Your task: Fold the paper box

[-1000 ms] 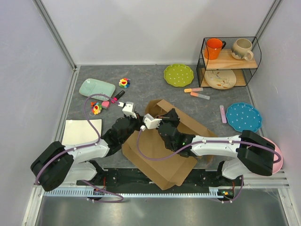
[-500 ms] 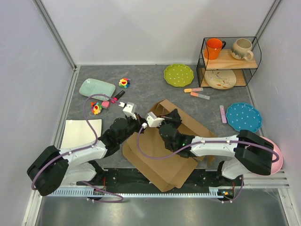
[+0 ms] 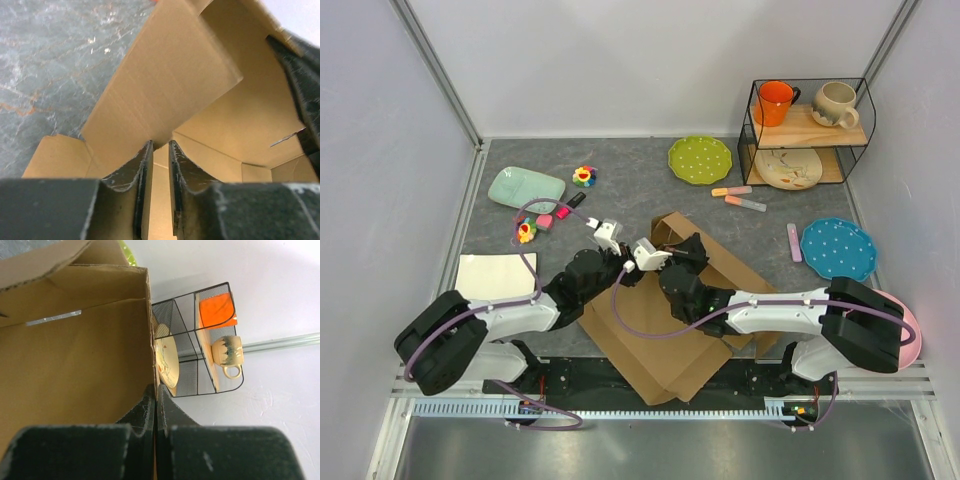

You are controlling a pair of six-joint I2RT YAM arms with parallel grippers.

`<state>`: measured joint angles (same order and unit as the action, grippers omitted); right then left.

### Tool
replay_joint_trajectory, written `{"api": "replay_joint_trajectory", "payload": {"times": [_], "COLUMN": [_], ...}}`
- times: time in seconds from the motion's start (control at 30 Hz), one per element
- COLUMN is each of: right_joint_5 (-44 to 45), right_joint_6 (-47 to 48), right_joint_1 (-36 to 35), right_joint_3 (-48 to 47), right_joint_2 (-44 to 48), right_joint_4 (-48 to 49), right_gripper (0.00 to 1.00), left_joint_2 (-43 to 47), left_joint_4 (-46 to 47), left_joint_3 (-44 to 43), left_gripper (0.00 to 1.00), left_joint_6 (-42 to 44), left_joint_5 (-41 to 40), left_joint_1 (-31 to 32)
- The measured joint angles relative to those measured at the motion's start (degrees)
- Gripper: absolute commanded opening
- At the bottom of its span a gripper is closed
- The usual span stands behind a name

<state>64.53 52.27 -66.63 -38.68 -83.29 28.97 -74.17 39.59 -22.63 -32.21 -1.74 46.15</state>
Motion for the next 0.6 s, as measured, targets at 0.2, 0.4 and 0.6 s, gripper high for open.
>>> {"api": "replay_joint_trajectory", "payload": {"times": [0.2,0.4,0.6], "right_joint_5": [-0.02,-0.79,-1.05], "right_joint_6": [-1.05,-3.04,-3.56], "right_joint_1": [0.22,0.11,0.11], "right_joint_3": [0.94,1.79,1.79], "right_joint_2": [0.15,0.09,0.09], "right_joint_4": [-1.81,-3.98,-4.24], "right_gripper": [0.00,0.00,0.00], "left_joint_2": [6.10,20.06,31.85], "left_joint_4": [-11.13,-21.92,-29.22], "left_joint_3": [0.37,0.55,2.23], "left_gripper": [0.36,0.40,0.45], "left_joint_6": [0.13,0.28,0.26], "left_joint_5": [-1.33,-4.07,-7.67], "left_joint_1": [0.11,0.11,0.11]}}
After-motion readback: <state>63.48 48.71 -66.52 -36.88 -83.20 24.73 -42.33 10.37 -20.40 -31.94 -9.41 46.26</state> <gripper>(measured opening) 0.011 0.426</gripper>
